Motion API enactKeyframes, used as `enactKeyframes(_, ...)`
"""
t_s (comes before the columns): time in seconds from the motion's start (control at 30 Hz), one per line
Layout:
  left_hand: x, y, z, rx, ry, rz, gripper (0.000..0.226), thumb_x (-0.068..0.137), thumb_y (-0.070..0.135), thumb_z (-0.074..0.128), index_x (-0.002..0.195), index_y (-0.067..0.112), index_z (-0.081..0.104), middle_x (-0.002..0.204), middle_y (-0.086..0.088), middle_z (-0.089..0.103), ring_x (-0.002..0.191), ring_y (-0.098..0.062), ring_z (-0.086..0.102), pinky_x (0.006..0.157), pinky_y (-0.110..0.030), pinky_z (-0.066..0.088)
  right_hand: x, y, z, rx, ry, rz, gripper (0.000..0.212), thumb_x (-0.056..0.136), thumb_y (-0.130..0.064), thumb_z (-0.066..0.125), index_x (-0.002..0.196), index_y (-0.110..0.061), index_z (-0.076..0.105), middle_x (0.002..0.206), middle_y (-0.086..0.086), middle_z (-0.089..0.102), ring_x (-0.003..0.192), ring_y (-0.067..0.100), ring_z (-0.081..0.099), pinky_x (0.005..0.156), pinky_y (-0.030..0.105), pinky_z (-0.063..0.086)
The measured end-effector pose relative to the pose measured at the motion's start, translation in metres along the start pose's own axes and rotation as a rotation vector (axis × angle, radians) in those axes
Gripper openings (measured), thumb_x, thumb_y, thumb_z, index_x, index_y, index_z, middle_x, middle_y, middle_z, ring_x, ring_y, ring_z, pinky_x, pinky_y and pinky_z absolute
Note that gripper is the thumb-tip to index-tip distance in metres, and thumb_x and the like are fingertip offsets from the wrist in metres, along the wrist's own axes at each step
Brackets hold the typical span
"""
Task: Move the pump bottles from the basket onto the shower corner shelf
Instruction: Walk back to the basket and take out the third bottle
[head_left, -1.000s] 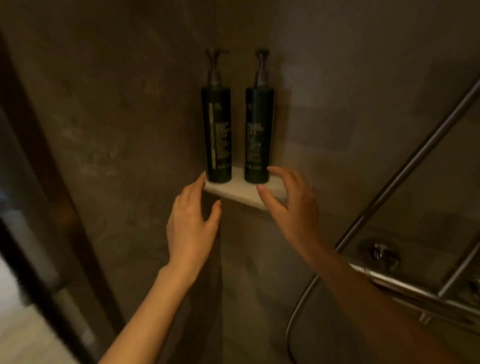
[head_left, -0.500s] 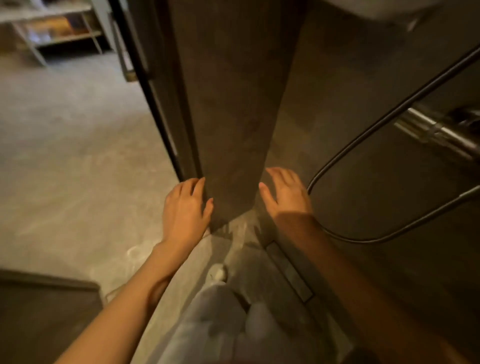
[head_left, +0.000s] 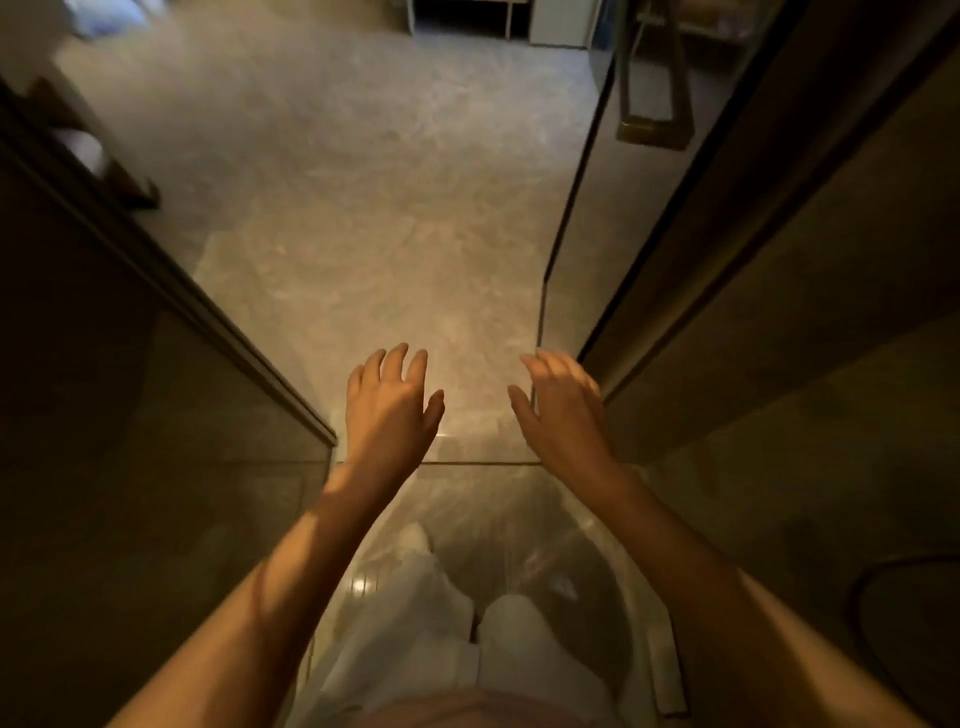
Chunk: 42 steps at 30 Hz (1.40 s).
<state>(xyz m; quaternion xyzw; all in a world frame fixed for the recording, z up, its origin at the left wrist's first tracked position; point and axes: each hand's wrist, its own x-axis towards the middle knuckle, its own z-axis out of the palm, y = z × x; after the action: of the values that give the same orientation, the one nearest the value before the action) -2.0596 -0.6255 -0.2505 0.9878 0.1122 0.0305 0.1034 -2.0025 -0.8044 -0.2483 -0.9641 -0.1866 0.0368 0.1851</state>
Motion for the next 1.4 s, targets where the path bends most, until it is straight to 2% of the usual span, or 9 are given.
enactKeyframes(0.13, 0.055, -0.059, -0.016, 0.019, 0.023, -0.089, 0.052, 0.090, 0.038, 0.050, 0.135, 0.013, 0.043, 0.142, -0.013, 0.046, 0.132, -0.032, 0.038, 0.108, -0.045, 0.029, 0.069, -0.053, 0.016, 0.018, -0.005, -0.029, 0.045, 0.097, -0.037, 0.041, 0.137, -0.018, 0.043, 0.148, 0.006, 0.040, 0.139, 0.024, 0.029, 0.112, 0.041, 0.023)
enactKeyframes(0.27, 0.097, -0.108, -0.023, 0.063, -0.016, -0.102, 0.053, 0.092, 0.038, 0.047, 0.138, 0.013, 0.039, 0.146, -0.012, 0.040, 0.136, -0.034, 0.032, 0.111, -0.048, 0.024, 0.122, -0.092, 0.035, 0.035, -0.031, -0.043, 0.045, 0.097, -0.037, 0.041, 0.138, -0.018, 0.044, 0.149, 0.005, 0.039, 0.140, 0.023, 0.028, 0.114, 0.041, 0.023)
enactKeyframes(0.53, 0.195, -0.157, -0.009, 0.048, -0.094, -0.167, 0.052, 0.092, 0.038, 0.045, 0.138, 0.014, 0.039, 0.148, -0.011, 0.040, 0.135, -0.034, 0.033, 0.110, -0.048, 0.026, 0.232, -0.110, 0.066, 0.005, -0.129, -0.036, 0.047, 0.097, -0.036, 0.041, 0.140, -0.016, 0.042, 0.148, 0.007, 0.041, 0.139, 0.025, 0.029, 0.115, 0.041, 0.019)
enactKeyframes(0.7, 0.306, -0.177, -0.010, 0.036, -0.036, -0.184, 0.045, 0.090, 0.030, 0.051, 0.129, 0.010, 0.049, 0.136, -0.014, 0.051, 0.123, -0.035, 0.045, 0.100, -0.047, 0.034, 0.351, -0.114, 0.073, -0.016, -0.132, -0.089, 0.047, 0.097, -0.035, 0.041, 0.140, -0.016, 0.042, 0.147, 0.008, 0.041, 0.139, 0.026, 0.028, 0.114, 0.040, 0.019)
enactKeyframes(0.83, 0.414, -0.192, -0.034, 0.067, 0.003, -0.255, 0.041, 0.089, 0.030, 0.048, 0.126, 0.011, 0.049, 0.127, -0.011, 0.055, 0.115, -0.032, 0.048, 0.097, -0.043, 0.033, 0.471, -0.128, 0.056, -0.019, -0.103, -0.168, 0.046, 0.096, -0.034, 0.042, 0.138, -0.015, 0.043, 0.145, 0.008, 0.044, 0.137, 0.027, 0.030, 0.112, 0.039, 0.020)
enactKeyframes(1.03, 0.541, -0.223, -0.075, 0.085, 0.078, -0.370, 0.047, 0.091, 0.036, 0.045, 0.131, 0.013, 0.045, 0.135, -0.011, 0.049, 0.125, -0.031, 0.041, 0.107, -0.045, 0.028, 0.626, -0.164, 0.027, 0.000, -0.017, -0.302, 0.044, 0.095, -0.030, 0.048, 0.133, -0.010, 0.048, 0.139, 0.011, 0.050, 0.134, 0.031, 0.037, 0.109, 0.041, 0.025)
enactKeyframes(1.23, 0.619, -0.279, -0.079, 0.062, 0.044, -0.449, 0.050, 0.092, 0.037, 0.043, 0.135, 0.013, 0.043, 0.141, -0.011, 0.045, 0.129, -0.031, 0.038, 0.110, -0.046, 0.026, 0.724, -0.200, 0.057, -0.040, -0.122, -0.396, 0.045, 0.095, -0.034, 0.045, 0.135, -0.013, 0.046, 0.141, 0.010, 0.048, 0.136, 0.029, 0.033, 0.110, 0.040, 0.022)
enactKeyframes(1.4, 0.712, -0.359, -0.086, 0.075, 0.083, -0.484, 0.051, 0.093, 0.037, 0.042, 0.137, 0.012, 0.041, 0.144, -0.012, 0.043, 0.132, -0.031, 0.036, 0.111, -0.046, 0.025, 0.839, -0.256, 0.082, -0.065, -0.082, -0.496, 0.040, 0.095, -0.033, 0.045, 0.129, -0.012, 0.051, 0.131, 0.009, 0.056, 0.130, 0.030, 0.040, 0.107, 0.042, 0.029)
